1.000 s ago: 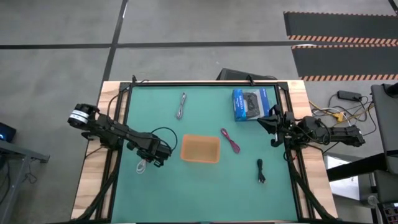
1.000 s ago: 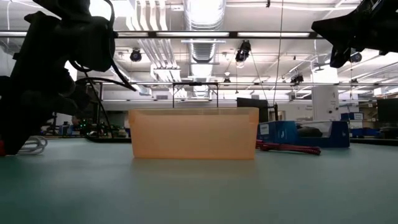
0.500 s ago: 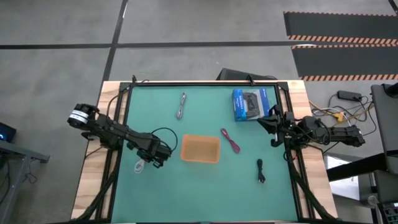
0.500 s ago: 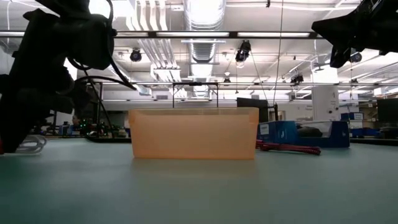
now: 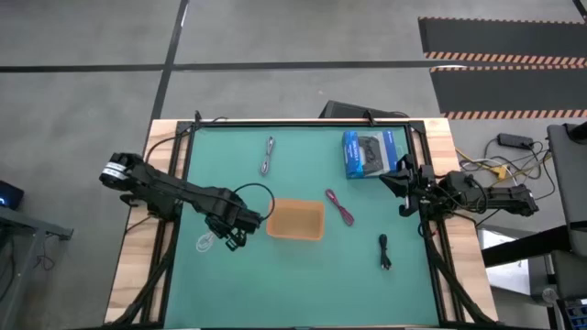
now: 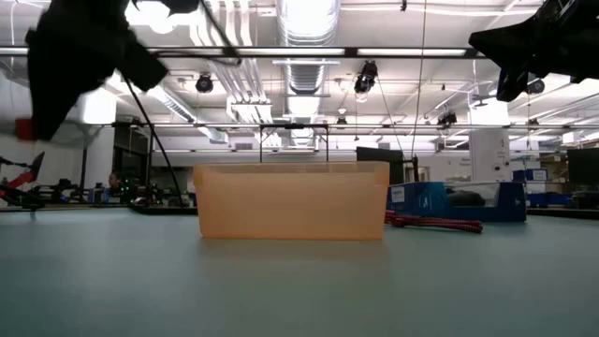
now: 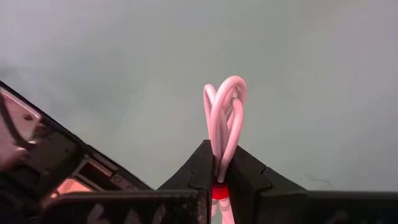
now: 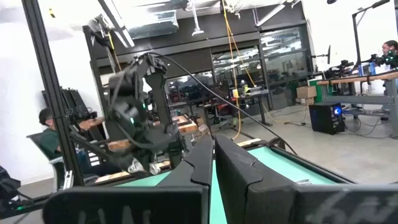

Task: Pick and place USB-C Cables
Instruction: Put the white charger cable into the orange bin

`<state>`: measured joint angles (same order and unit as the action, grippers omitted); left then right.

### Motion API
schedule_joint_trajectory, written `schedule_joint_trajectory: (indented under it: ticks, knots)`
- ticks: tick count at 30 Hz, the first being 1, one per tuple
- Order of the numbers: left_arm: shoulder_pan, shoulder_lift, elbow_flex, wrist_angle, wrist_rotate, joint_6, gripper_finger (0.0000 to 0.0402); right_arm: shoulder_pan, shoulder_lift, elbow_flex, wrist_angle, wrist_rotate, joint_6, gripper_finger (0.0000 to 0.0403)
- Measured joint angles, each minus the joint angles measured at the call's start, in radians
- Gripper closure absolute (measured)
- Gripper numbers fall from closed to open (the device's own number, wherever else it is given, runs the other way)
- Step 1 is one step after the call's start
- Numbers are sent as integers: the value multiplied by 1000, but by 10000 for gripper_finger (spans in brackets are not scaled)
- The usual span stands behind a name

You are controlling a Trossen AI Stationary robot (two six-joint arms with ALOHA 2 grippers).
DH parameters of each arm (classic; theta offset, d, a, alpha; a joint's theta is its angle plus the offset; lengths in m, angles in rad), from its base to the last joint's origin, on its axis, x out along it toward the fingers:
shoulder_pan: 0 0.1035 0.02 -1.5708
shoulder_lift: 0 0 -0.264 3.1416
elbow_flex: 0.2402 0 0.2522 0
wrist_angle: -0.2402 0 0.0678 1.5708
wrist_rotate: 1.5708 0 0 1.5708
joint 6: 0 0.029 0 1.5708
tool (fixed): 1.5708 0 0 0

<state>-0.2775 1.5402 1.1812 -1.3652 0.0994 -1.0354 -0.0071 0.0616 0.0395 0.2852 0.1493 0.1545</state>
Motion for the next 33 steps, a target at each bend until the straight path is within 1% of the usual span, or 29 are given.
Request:
schedule_joint_trajectory:
  ticks: [2,6,11,16,19,28,33]
  knots:
    - [0,0,62,-32,0,31,391,0,0,0,0,0,-2,394]
    - [-7,0,157,-40,0,105,391,0,0,0,0,0,-12,394]
    - [-8,0,225,-39,-6,157,391,0,0,0,0,0,-12,394]
    - [-8,23,292,23,-53,214,391,0,0,0,0,0,-11,394]
    - [-9,77,367,49,-82,280,391,0,0,0,0,0,-10,394]
    - [-7,287,652,-10,-133,485,391,0,0,0,0,0,-9,394]
    - [-5,377,784,-13,-168,606,391,0,0,0,-2,0,-9,394]
